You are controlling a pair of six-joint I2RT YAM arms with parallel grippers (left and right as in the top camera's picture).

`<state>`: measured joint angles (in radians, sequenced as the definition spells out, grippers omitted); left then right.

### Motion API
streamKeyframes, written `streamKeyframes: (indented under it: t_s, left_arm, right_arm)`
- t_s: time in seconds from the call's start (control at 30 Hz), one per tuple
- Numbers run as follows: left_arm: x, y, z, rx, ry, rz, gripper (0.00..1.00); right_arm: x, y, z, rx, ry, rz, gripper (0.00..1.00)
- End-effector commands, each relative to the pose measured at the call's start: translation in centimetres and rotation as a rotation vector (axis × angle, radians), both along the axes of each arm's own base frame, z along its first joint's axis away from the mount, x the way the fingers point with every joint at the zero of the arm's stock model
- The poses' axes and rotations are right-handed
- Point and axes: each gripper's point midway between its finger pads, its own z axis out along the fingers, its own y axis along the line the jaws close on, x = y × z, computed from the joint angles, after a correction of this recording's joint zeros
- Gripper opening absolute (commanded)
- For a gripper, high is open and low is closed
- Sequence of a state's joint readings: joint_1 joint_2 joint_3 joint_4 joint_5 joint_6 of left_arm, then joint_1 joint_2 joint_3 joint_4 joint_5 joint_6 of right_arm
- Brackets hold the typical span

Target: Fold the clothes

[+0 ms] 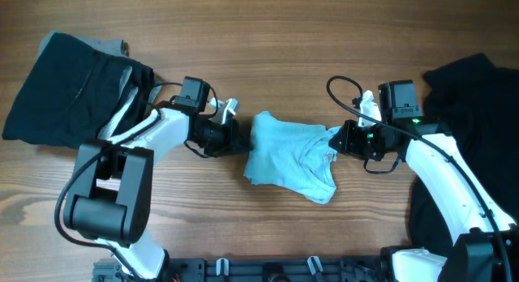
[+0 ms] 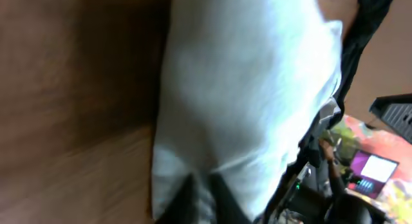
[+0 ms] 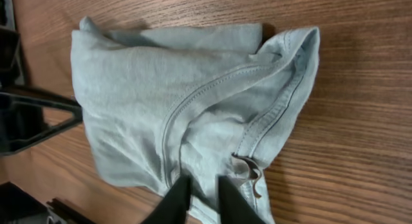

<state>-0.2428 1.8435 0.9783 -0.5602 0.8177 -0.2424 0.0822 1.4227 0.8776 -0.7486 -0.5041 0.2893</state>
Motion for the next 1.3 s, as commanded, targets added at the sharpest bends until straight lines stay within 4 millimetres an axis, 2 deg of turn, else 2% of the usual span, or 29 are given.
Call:
streamKeyframes:
  t_s: [0.0, 0.1, 0.17, 0.23, 0.33, 0.43, 0.53, 0.63, 0.7, 0.77, 0.87, 1.03, 1.07, 1.1, 1.17, 1.27]
  left_arm:
    - [1.7, 0.6, 4.8, -0.035, -0.102, -0.01, 0.04]
    - [0.6, 0.0, 8.0, -0.038, -0.159, -0.045, 0.04]
    - [-0.6, -0.9, 8.3, -0.018, -0.151, -0.074, 0.04]
    - [-2.0, -1.6, 6.5, 0.063, -0.069, -0.059, 0.05]
    - [-3.8, -2.8, 4.1, 0.096, 0.027, -0.06, 0.04]
    - [-4.2, -3.8, 1.8, 0.11, 0.105, -0.013, 0.04]
    - [-4.0, -4.0, -1.6, 0.143, 0.239, 0.101, 0.04]
    - [-1.9, -2.9, -3.5, 0.186, 0.187, 0.149, 0.04]
    - [0.8, -1.2, -4.0, 0.248, 0.087, 0.207, 0.04]
    - [4.7, -1.1, -2.5, 0.199, -0.1, 0.174, 0.04]
    - [9.1, -2.0, 0.4, 0.142, -0.297, 0.155, 0.04]
    - [12.7, -3.4, 4.6, 0.096, -0.465, 0.121, 0.04]
    - [12.8, -3.4, 5.3, 0.094, -0.458, 0.119, 0.08]
    - [12.6, -3.3, 6.0, 0.103, -0.429, 0.116, 0.2]
    - [11.4, -2.7, 7.0, 0.132, -0.358, 0.111, 0.55]
    - [8.3, -1.1, 8.1, 0.183, -0.234, 0.102, 0.81]
  right_arm:
    - [0.2, -0.1, 0.3, -0.005, -0.022, 0.014, 0.1]
    - [0.3, -0.1, 0.4, -0.002, -0.022, 0.004, 0.09]
    - [0.3, -0.1, 0.4, -0.003, -0.017, -0.01, 0.08]
    - [0.7, -0.2, 0.4, -0.003, -0.024, -0.026, 0.08]
    - [1.6, -0.1, 0.7, 0.008, -0.045, -0.062, 0.07]
    - [2.5, 0.1, 1.2, 0.036, -0.063, -0.105, 0.08]
    - [3.1, 0.6, 1.8, 0.073, -0.088, -0.104, 0.08]
    - [2.9, 0.9, 1.9, 0.081, -0.098, -0.069, 0.07]
    - [2.8, 1.0, 1.9, 0.075, -0.126, -0.018, 0.07]
    - [3.0, 1.0, 2.0, 0.052, -0.182, 0.054, 0.07]
    - [3.2, 1.1, 2.0, 0.03, -0.234, 0.125, 0.07]
    - [2.5, 2.4, 1.4, 0.017, -0.231, 0.194, 0.08]
    - [2.3, 2.9, 1.2, 0.018, -0.226, 0.209, 0.08]
    - [2.1, 3.3, 1.0, 0.019, -0.219, 0.223, 0.09]
    - [1.7, 3.9, 0.2, -0.003, -0.197, 0.249, 0.09]
    - [1.5, 3.7, -2.4, -0.096, -0.139, 0.251, 0.08]
